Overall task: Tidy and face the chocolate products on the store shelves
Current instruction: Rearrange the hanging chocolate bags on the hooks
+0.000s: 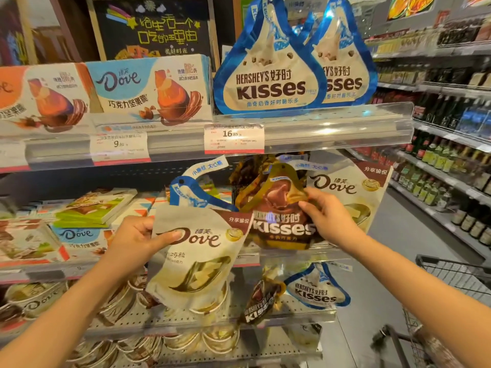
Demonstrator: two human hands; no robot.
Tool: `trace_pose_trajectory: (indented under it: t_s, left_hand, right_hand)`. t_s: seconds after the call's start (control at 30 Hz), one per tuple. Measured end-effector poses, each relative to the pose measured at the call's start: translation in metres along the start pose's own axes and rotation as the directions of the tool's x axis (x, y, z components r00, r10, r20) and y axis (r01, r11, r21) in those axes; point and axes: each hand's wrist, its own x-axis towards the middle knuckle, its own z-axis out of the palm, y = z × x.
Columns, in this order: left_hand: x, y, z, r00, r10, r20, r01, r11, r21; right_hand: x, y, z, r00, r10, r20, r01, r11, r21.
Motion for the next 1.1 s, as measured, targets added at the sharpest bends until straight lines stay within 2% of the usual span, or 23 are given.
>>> trace_pose_trajectory:
  t_s: [0.1, 0.27, 0.53, 0.67, 0.8, 0.87, 0.93, 1.03, 1.1]
  left_hand:
    - [-0.001, 0.002, -0.002, 0.998, 0.020, -0.051, -0.019, 1.000, 0.009]
    - [-0.005, 0.007, -0.002, 0.998, 0.030, -0.063, -0.029, 1.000, 0.008]
    - [-0.009, 0.011, -0.004, 0.997, 0.039, -0.068, -0.039, 0.999, -0.005]
    - [-0.005, 0.008, -0.005, 0.998, 0.055, -0.039, -0.054, 0.998, 0.024]
    - [-0.003, 0.009, 0.001, 0.996, 0.084, -0.014, -0.084, 0.996, 0.020]
    - [-0.002, 0.011, 0.006, 0.996, 0.092, -0.001, -0.092, 0.996, 0.009]
    - [0.001, 0.012, 0.013, 0.997, 0.074, 0.010, -0.074, 0.997, -0.011]
    - [0.006, 0.013, 0.023, 0.997, 0.071, 0.004, -0.071, 0.997, -0.041]
    - [0.009, 0.014, 0.030, 0.998, 0.066, 0.016, -0.065, 0.997, -0.051]
  right_hand:
    - [0.007, 0.011, 0.013, 0.992, 0.029, -0.122, -0.034, 0.998, -0.043]
    - [0.021, 0.015, 0.041, 0.976, 0.088, -0.201, -0.103, 0.993, -0.065]
    - [0.027, 0.031, 0.064, 0.976, 0.162, -0.144, -0.186, 0.968, -0.171]
    - [0.018, 0.023, 0.059, 0.977, 0.115, -0.180, -0.138, 0.983, -0.120]
    - [-0.005, 0.015, 0.045, 0.967, -0.088, -0.241, 0.050, 0.986, -0.160]
    - [-0.017, 0.017, 0.035, 0.903, -0.216, -0.370, 0.138, 0.964, -0.226]
    - [-0.026, 0.024, 0.022, 0.791, -0.271, -0.549, 0.129, 0.950, -0.284]
    - [-0.036, 0.035, 0.003, 0.668, -0.137, -0.732, 0.016, 0.985, -0.170]
    - [-0.038, 0.041, -0.010, 0.630, -0.033, -0.776, -0.079, 0.991, -0.106]
